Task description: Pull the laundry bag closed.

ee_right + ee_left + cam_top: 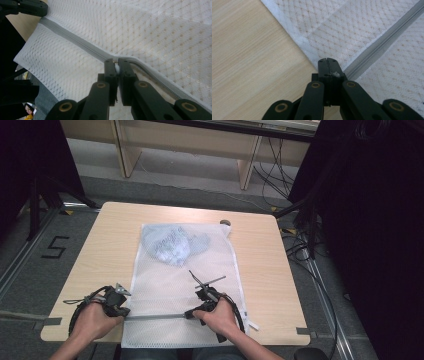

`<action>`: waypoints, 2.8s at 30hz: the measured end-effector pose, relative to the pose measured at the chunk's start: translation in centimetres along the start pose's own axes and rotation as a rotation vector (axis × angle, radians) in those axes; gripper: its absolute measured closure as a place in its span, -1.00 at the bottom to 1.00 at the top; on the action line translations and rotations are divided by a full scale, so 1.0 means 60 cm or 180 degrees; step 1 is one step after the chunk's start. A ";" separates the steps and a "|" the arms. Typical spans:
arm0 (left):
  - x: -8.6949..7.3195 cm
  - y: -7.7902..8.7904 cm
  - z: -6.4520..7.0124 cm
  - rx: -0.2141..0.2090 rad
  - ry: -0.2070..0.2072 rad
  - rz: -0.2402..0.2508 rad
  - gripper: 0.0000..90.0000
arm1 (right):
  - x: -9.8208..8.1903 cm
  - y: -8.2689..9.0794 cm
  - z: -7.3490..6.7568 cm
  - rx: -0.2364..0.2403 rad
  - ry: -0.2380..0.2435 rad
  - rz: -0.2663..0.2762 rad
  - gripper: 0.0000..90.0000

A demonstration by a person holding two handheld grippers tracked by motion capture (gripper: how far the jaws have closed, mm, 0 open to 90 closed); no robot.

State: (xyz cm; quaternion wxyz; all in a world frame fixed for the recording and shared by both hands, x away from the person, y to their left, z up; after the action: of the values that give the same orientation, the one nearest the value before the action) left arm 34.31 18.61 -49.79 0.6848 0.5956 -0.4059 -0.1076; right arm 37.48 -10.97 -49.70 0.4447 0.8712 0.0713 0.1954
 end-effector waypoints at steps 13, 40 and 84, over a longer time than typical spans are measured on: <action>0.000 -0.001 -0.001 -0.0020 -0.0004 0.0028 1.00 | 0.000 0.005 0.004 -0.0066 -0.0006 0.0007 0.93; -0.001 -0.001 -0.001 -0.0016 0.0007 0.0036 1.00 | -0.003 0.015 0.006 -0.0022 -0.0101 -0.0018 0.94; -0.001 -0.001 -0.001 -0.0025 0.0003 0.0035 1.00 | -0.007 0.035 0.028 -0.0115 -0.0089 0.0043 0.94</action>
State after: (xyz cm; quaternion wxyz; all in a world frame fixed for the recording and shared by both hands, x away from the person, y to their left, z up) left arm 34.35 18.68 -49.88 0.6880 0.5907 -0.4084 -0.1051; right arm 37.71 -13.60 -49.04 0.4600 0.8662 0.0557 0.1874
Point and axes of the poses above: each handheld gripper's, and its own axes: y roughly backward along the jaws, x roughly out of its top, z roughly to its right, the point moved 1 cm from there along -y, roughly forward along the jaws, and after that the axes turned 8 degrees about -y, right-handed, at the moved point
